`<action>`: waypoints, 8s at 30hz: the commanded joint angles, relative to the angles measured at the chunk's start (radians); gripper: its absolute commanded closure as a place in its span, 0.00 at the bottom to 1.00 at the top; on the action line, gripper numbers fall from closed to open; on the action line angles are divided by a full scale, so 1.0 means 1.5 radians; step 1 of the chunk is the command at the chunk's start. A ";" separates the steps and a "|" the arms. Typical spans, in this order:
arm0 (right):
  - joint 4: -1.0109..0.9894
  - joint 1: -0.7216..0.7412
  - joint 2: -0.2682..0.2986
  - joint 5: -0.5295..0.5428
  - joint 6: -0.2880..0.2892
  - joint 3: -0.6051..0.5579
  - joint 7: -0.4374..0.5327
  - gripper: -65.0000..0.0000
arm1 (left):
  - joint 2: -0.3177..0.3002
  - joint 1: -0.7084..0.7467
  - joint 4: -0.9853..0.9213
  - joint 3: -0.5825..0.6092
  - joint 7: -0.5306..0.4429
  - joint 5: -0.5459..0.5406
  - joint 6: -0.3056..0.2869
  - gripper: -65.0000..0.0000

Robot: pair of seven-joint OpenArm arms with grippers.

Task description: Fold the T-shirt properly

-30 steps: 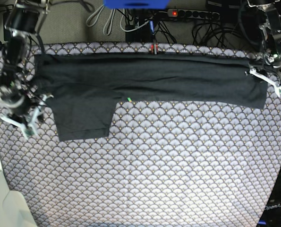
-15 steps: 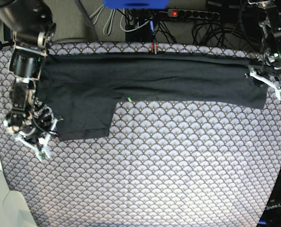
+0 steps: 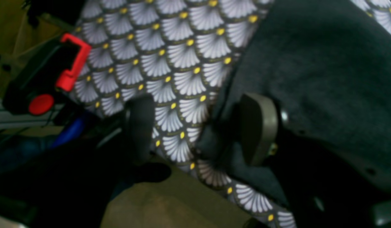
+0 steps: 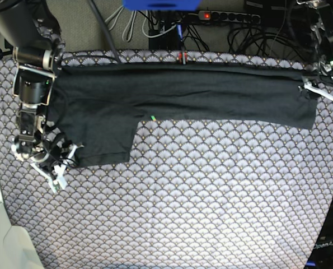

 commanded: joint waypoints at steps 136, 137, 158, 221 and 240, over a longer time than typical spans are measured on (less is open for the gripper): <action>0.716 -0.604 -0.092 0.055 -0.002 0.133 -0.071 0.64 | -0.053 -0.091 -0.260 0.052 -0.011 -0.099 -0.092 0.99; 0.716 -0.604 -0.092 0.055 -0.002 0.133 -0.071 0.64 | -0.053 -0.091 -0.258 0.052 -0.011 -0.098 -0.092 0.98; 0.716 -0.596 -0.092 0.053 -0.002 0.132 -0.073 0.64 | 0.058 -0.061 0.249 0.055 0.161 -0.099 -0.087 1.00; 0.716 -0.602 -0.084 0.053 -0.002 0.132 -0.078 0.64 | 0.260 -0.089 0.194 0.382 0.241 -0.096 -0.085 0.72; 0.716 -0.601 -0.084 0.052 -0.002 0.123 -0.078 0.64 | 0.211 -0.084 0.232 0.421 0.240 -0.100 -0.085 0.51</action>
